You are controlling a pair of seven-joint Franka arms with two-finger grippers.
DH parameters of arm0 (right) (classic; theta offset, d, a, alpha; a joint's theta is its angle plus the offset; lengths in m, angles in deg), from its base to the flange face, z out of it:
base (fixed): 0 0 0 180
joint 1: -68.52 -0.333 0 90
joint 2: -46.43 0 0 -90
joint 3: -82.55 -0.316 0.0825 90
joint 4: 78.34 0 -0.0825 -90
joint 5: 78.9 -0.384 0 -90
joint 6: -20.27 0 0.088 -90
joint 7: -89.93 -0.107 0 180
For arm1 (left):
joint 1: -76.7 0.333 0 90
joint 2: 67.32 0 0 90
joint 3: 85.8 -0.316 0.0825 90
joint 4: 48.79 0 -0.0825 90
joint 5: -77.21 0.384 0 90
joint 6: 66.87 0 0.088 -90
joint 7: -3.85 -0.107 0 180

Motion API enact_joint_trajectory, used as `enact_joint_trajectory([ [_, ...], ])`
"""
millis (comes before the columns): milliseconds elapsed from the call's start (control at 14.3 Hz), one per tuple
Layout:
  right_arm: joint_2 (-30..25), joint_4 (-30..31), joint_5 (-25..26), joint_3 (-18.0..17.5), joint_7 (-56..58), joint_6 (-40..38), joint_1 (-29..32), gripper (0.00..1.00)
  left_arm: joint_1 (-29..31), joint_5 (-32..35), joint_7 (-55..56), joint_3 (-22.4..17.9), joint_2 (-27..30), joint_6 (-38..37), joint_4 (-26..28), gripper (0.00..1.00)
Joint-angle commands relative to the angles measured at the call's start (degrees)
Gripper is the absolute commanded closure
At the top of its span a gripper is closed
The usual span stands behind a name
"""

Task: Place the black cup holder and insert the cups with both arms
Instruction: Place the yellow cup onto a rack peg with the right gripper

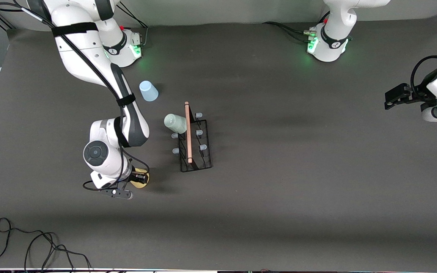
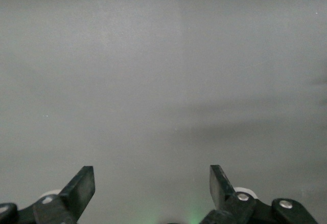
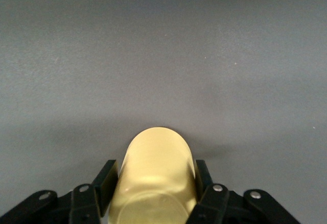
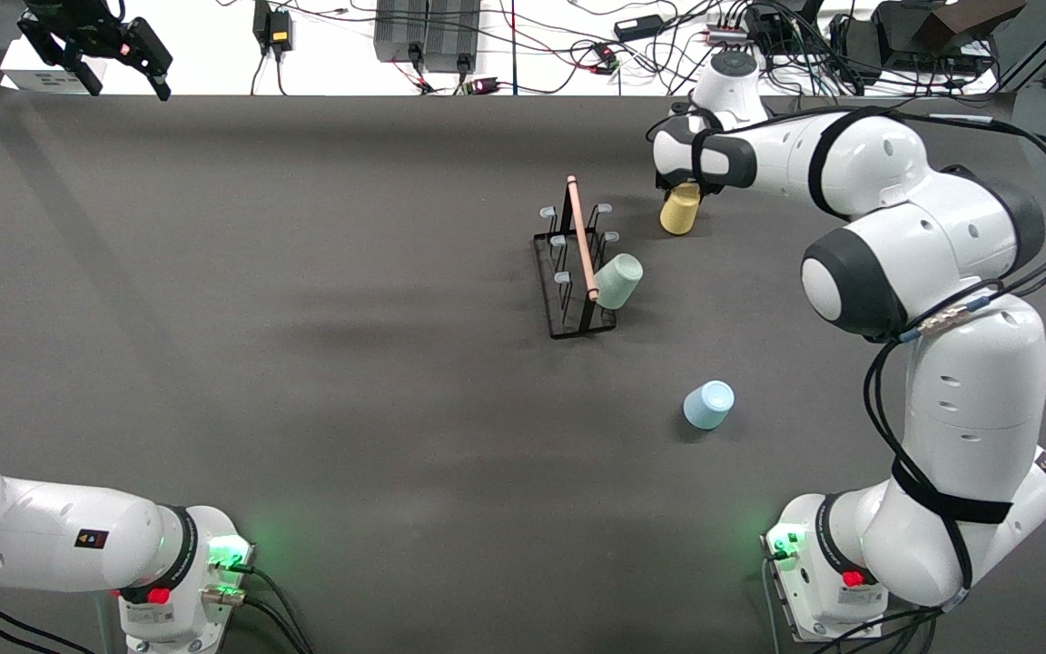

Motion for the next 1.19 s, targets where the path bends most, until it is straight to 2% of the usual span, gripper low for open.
enact_joint_trajectory([
  [0, -5.5, -1.8, -1.7, 0.2, 2.9, -6.8, 0.5, 1.00, -0.7, 0.9, 1.0, -0.3, -0.1, -0.2, -0.7, 0.00],
  [140, -8.5, -4.8, -1.8, 0.4, 2.1, -14.8, 0.3, 1.00, -0.7, 0.9, 1.0, -0.3, -0.1, -0.2, -0.7, 0.00],
  [279, -11.9, -5.3, -1.8, 0.0, -1.1, -18.3, -0.5, 1.00, -0.7, 0.9, 1.0, -0.3, -0.1, -0.2, -0.7, 0.00],
  [558, -13.3, -4.8, -1.7, -0.1, -14.9, -17.8, -8.4, 1.00, -0.7, 0.9, 1.0, -0.3, -0.2, -0.3, -0.7, 0.00],
  [907, -12.7, -2.7, -1.6, -0.2, -21.6, -13.3, -12.7, 1.00, -0.7, 0.9, 1.0, -0.3, -0.2, -0.2, -0.7, 0.00],
  [1116, -12.2, 0.1, -1.5, 0.0, -21.6, -10.0, -14.1, 1.00, -0.6, 0.9, 1.0, -0.3, -0.2, 0.0, -0.7, 0.00],
])
